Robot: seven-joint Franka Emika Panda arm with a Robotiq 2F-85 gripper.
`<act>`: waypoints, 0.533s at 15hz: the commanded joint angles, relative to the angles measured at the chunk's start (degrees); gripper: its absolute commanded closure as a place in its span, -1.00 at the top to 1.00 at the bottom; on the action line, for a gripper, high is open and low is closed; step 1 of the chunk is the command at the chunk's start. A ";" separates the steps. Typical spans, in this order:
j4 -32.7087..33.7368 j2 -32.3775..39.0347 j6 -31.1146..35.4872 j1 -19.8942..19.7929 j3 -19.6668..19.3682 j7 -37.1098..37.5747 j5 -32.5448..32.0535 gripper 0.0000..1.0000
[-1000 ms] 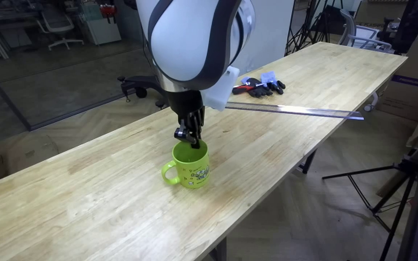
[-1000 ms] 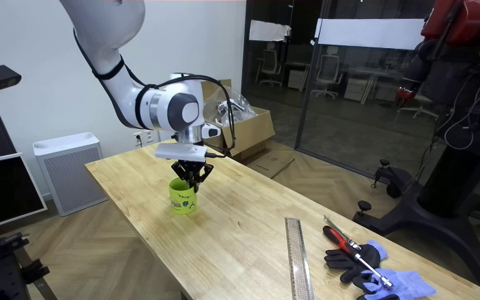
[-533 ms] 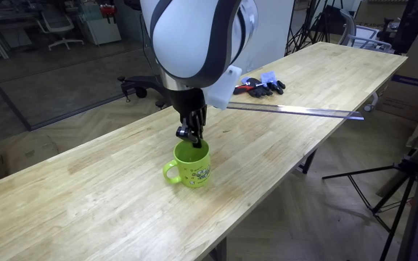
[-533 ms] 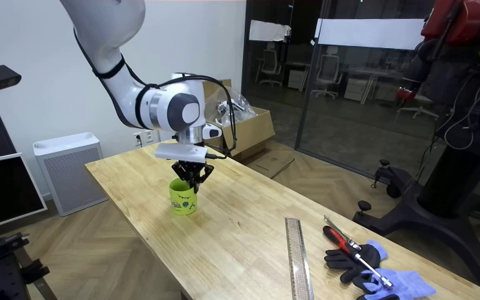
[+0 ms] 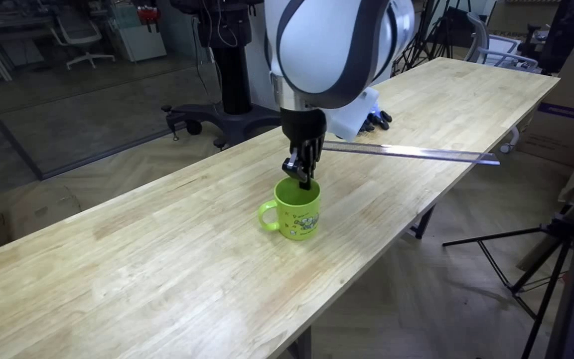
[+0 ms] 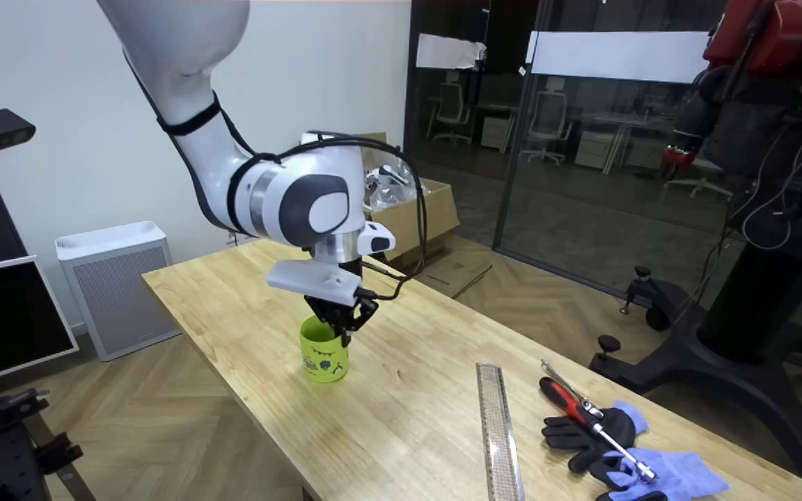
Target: Move the green mug to the right
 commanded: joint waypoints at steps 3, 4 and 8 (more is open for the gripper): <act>-7.25 -4.23 5.76 -4.23 -1.37 0.54 2.60 -0.95; -7.84 -4.41 6.40 -5.03 -1.15 0.25 3.27 -0.95; -9.46 -5.13 7.56 -7.37 -0.05 -0.75 5.47 -0.95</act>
